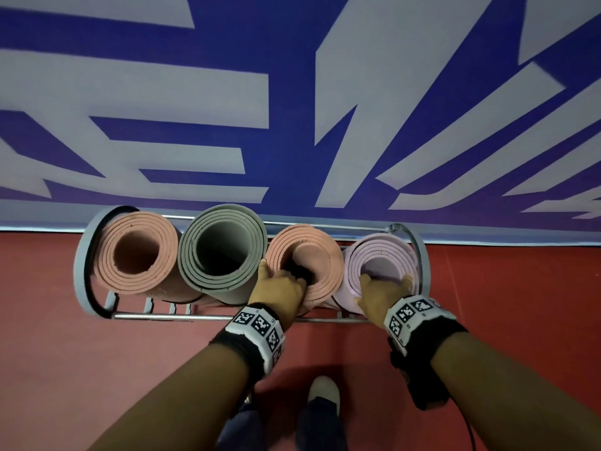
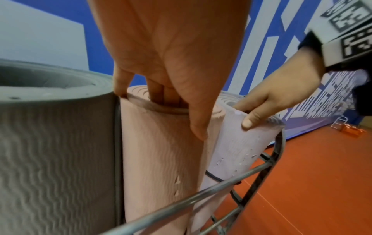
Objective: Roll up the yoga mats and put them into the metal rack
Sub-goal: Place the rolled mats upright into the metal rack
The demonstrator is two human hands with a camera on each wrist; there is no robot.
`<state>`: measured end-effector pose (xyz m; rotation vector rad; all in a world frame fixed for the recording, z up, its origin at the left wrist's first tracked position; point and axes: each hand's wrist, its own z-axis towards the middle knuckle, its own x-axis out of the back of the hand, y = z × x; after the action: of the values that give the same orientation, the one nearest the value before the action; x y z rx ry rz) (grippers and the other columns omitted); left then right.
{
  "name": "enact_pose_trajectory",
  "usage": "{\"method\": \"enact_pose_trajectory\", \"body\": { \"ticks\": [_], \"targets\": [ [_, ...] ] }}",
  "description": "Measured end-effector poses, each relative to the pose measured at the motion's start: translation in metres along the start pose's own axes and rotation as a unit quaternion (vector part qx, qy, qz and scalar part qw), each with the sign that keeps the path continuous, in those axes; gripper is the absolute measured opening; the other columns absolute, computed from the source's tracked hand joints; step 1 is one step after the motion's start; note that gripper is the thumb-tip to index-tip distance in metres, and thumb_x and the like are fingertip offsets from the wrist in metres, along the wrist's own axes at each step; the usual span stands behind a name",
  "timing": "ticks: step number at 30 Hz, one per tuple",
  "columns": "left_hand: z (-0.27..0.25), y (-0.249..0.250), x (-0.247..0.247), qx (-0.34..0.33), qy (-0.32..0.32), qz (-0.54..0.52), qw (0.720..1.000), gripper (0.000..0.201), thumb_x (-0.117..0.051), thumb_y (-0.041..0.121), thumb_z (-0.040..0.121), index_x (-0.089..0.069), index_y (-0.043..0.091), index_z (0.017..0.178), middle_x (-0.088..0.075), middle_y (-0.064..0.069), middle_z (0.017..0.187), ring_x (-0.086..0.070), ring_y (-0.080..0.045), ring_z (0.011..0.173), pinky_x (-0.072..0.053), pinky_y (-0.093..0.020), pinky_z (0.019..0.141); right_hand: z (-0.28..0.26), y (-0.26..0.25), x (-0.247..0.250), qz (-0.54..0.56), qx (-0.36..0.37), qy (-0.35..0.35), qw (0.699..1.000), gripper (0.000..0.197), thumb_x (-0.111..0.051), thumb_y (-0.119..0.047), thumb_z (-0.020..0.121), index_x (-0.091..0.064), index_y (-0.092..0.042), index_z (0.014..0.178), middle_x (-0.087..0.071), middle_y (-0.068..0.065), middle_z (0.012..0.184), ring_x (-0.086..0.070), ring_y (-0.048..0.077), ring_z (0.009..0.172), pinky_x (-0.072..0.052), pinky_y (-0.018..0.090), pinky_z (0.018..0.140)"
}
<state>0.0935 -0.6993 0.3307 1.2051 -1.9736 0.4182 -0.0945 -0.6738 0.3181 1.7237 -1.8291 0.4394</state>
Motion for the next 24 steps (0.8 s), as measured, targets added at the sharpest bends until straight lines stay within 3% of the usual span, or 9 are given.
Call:
{"method": "enact_pose_trajectory", "body": {
  "ticks": [3,6,9,11,12,14,16,19,24],
  "targets": [
    [-0.002,-0.008,-0.002,-0.022,0.025,-0.026,0.999,0.048,-0.042,0.037,0.099,-0.038,0.016,0.142,-0.039,-0.004,0.149,-0.022,-0.022,0.145,-0.008,-0.054,0.119,-0.002,0.001,0.009,-0.071,0.001,-0.007,0.997,0.063,-0.04,-0.046,0.101,-0.022,-0.009,0.149,-0.047,0.004,0.146,-0.039,0.027,0.137,-0.014,0.064,0.115],
    [-0.014,-0.019,0.0,-0.027,0.109,-0.024,0.993,0.047,-0.047,0.034,0.095,-0.04,0.025,0.14,-0.04,0.001,0.147,-0.031,-0.023,0.138,-0.018,-0.044,0.116,-0.007,0.01,0.017,-0.016,0.026,0.047,0.998,0.063,-0.052,-0.052,0.093,-0.038,-0.017,0.143,-0.05,0.003,0.142,-0.047,0.027,0.13,-0.033,0.047,0.111],
    [-0.029,-0.036,0.002,0.051,0.213,-0.028,0.975,0.05,-0.05,0.039,0.091,-0.04,0.026,0.138,-0.035,-0.002,0.146,-0.033,-0.027,0.133,-0.026,-0.043,0.109,-0.017,0.008,0.025,0.026,0.016,0.114,0.993,0.045,-0.058,-0.05,0.087,-0.058,-0.015,0.115,-0.062,0.003,0.119,-0.059,0.023,0.108,-0.049,0.034,0.088],
    [-0.037,-0.052,0.004,0.128,0.191,-0.041,0.972,0.058,-0.055,0.045,0.088,-0.036,0.022,0.138,-0.033,-0.007,0.145,-0.033,-0.03,0.133,-0.027,-0.045,0.109,-0.022,-0.003,0.025,0.114,-0.011,0.139,0.984,0.043,-0.053,-0.052,0.089,-0.06,-0.01,0.094,-0.065,0.006,0.102,-0.062,0.024,0.094,-0.047,0.031,0.073],
    [-0.038,-0.059,0.004,0.151,0.155,-0.046,0.975,0.061,-0.055,0.048,0.088,-0.036,0.02,0.138,-0.035,-0.008,0.144,-0.035,-0.03,0.132,-0.028,-0.046,0.109,-0.023,-0.01,0.024,0.183,-0.021,0.141,0.973,0.047,-0.054,-0.054,0.09,-0.06,-0.008,0.091,-0.064,0.007,0.095,-0.062,0.025,0.091,-0.043,0.029,0.067],
    [-0.035,-0.069,-0.002,0.154,0.085,-0.087,0.981,0.056,-0.053,0.045,0.091,-0.038,0.018,0.137,-0.047,-0.008,0.138,-0.046,-0.029,0.127,-0.031,-0.044,0.109,-0.023,-0.024,0.022,0.278,-0.049,0.12,0.952,0.065,-0.06,-0.057,0.087,-0.055,0.001,0.115,-0.057,0.01,0.105,-0.059,0.027,0.098,-0.038,0.026,0.07],
    [-0.033,-0.072,-0.007,0.134,0.056,-0.14,0.979,0.047,-0.052,0.03,0.094,-0.039,0.017,0.137,-0.055,-0.01,0.132,-0.054,-0.031,0.12,-0.039,-0.043,0.104,-0.021,-0.037,0.019,0.281,-0.078,0.093,0.952,0.097,-0.062,-0.061,0.084,-0.028,0.008,0.142,-0.043,0.02,0.136,-0.052,0.03,0.119,-0.037,0.026,0.081],
    [-0.036,-0.073,-0.007,0.116,0.051,-0.135,0.983,0.045,-0.048,0.005,0.093,-0.036,0.013,0.136,-0.057,-0.013,0.126,-0.06,-0.032,0.112,-0.047,-0.041,0.093,-0.009,-0.046,0.012,0.201,-0.097,0.098,0.97,0.1,-0.053,-0.063,0.089,-0.014,0.009,0.147,-0.023,0.023,0.15,-0.037,0.033,0.135,-0.04,0.037,0.102],
    [-0.039,-0.069,-0.009,0.107,0.043,-0.108,0.987,0.051,-0.053,-0.002,0.088,-0.035,0.012,0.134,-0.057,-0.012,0.124,-0.06,-0.032,0.111,-0.047,-0.041,0.093,0.0,-0.052,0.019,0.216,-0.116,0.112,0.963,0.095,-0.052,-0.061,0.09,-0.015,0.006,0.147,-0.022,0.018,0.147,-0.036,0.033,0.134,-0.042,0.045,0.101]
  ]
}}
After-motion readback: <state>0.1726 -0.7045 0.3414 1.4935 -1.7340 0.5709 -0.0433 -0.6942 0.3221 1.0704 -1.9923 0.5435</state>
